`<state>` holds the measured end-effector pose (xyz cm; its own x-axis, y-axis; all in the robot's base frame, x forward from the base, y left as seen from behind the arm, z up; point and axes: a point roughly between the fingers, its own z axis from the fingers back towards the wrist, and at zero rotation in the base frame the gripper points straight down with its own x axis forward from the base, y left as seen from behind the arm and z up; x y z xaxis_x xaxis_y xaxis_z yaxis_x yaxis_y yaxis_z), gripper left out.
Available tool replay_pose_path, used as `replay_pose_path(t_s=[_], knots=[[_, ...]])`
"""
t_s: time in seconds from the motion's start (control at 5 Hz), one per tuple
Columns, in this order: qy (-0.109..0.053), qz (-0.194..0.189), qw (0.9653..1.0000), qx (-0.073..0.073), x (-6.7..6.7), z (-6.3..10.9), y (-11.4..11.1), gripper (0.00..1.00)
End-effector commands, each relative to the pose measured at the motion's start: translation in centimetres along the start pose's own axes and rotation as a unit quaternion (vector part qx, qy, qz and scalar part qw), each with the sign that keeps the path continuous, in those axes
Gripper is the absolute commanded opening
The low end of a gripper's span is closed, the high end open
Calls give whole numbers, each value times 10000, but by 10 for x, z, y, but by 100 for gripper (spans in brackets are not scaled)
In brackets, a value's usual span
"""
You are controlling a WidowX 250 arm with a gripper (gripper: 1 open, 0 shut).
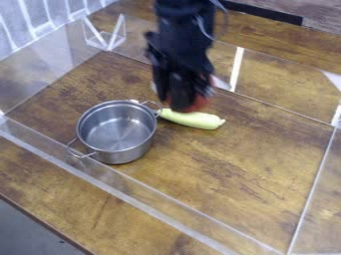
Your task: Put the mushroom in the silver pot
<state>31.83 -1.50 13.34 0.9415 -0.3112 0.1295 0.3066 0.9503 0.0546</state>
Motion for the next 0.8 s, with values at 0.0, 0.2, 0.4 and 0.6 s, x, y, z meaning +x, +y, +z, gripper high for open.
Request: replay_pose_path(t_s=[0.0,0.2,0.4,0.6], knots=[[-207,181,9994,212,-21,24,30,0],[-68,305,9992,242,-42,15,52,0],[18,483,9986,236,-51,5,61,0],[59,476,9987,196,-52,-1,54,0]])
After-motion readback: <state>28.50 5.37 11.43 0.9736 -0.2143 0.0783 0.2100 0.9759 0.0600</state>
